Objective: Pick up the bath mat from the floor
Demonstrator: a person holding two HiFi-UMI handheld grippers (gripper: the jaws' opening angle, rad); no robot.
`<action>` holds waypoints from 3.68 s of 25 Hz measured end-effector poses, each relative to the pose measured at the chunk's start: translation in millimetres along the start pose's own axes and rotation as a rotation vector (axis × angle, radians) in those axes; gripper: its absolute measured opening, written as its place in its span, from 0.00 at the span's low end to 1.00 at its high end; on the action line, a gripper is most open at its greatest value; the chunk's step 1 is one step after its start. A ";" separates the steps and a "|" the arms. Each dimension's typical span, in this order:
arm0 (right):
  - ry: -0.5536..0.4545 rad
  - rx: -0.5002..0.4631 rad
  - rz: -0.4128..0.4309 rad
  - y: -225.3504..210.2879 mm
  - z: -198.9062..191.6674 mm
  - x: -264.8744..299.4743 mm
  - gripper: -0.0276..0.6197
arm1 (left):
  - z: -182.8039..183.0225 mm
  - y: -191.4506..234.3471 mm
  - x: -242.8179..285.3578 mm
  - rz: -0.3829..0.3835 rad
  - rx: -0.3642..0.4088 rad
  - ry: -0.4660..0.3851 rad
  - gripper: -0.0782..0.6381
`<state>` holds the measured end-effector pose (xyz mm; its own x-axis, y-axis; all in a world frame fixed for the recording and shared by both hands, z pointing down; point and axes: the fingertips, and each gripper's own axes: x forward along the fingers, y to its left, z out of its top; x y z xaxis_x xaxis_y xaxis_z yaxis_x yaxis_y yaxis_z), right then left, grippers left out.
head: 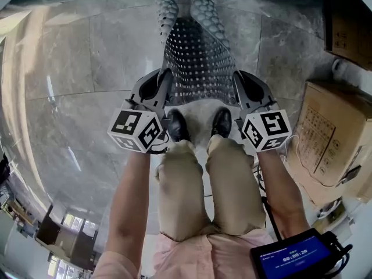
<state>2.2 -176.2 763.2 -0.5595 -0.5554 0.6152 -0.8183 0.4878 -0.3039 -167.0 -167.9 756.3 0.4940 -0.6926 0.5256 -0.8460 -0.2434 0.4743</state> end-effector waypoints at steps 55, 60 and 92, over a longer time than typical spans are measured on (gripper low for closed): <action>-0.177 -0.015 0.103 192.3 365.4 -338.1 0.09 | 328.7 -289.0 -297.6 -0.078 0.066 -0.127 0.16; -0.211 -0.039 0.119 207.3 393.9 -358.1 0.09 | 358.0 -296.6 -324.5 -0.093 0.075 -0.170 0.16; -0.394 -0.095 -0.082 159.1 485.5 -457.5 0.09 | 460.8 -262.4 -417.1 0.140 0.163 -0.382 0.16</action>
<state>64.2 -171.5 80.2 -0.5151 -0.8017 0.3032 -0.8571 0.4805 -0.1857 -243.5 -128.0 87.3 0.2886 -0.9206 0.2632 -0.9353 -0.2123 0.2832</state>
